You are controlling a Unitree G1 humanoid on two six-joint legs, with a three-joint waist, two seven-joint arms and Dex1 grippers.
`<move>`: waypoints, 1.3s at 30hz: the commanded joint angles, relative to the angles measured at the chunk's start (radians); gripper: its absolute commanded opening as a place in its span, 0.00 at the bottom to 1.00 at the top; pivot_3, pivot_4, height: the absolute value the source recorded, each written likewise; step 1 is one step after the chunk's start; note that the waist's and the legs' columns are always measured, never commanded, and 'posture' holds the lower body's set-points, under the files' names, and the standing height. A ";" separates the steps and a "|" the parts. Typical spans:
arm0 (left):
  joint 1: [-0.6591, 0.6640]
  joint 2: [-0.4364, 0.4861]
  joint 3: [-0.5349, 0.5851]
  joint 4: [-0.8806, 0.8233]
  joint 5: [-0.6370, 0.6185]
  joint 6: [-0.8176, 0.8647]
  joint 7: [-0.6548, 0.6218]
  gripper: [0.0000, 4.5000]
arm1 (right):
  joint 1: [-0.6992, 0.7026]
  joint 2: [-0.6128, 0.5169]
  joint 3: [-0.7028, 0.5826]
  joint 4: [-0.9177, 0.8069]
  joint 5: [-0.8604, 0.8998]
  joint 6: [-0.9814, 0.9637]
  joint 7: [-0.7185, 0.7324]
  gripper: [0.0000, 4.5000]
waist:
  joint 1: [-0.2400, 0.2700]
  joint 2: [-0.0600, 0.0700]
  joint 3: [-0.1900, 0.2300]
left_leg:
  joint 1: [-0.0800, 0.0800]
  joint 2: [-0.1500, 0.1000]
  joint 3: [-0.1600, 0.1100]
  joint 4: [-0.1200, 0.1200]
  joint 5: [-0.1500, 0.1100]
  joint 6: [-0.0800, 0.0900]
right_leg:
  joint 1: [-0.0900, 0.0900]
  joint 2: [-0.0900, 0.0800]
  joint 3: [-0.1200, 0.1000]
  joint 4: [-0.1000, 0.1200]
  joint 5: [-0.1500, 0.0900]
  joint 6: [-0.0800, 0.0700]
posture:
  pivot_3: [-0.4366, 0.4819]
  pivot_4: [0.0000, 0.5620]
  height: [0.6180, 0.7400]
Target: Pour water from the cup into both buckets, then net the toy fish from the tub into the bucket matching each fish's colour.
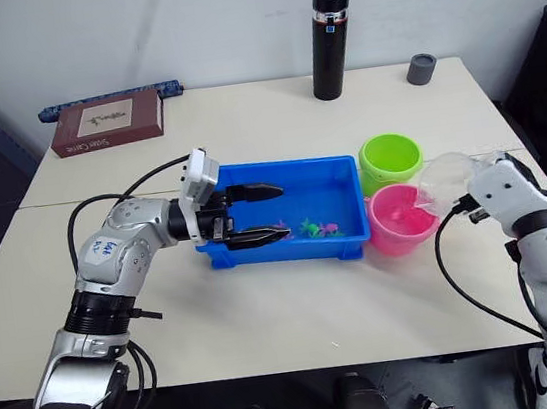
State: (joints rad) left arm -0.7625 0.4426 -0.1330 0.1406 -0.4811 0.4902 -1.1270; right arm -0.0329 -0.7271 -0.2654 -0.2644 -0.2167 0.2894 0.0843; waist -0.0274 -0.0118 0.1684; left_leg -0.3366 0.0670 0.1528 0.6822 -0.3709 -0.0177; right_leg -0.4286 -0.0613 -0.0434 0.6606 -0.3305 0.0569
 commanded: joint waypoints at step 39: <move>-0.131 -0.084 0.071 0.198 0.078 -0.130 0.116 1.00 | -0.209 0.106 -0.126 0.016 0.067 0.187 0.185 0.00 | 0.000 -0.001 0.002 | 0.000 -0.001 0.000 0.001 0.000 0.000 | 0.000 0.001 -0.002 0.001 0.000 0.000 | 0.48 0.27 1.00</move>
State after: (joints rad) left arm -0.8439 0.3711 -0.0775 0.3073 -0.4230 0.4018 -1.0247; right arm -0.1859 -0.6312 -0.3273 -0.2595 -0.2366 0.4115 0.2455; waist -0.0275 -0.0123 0.1703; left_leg -0.3368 0.0662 0.1528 0.6830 -0.3704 -0.0177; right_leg -0.4287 -0.0604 -0.0451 0.6617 -0.3305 0.0572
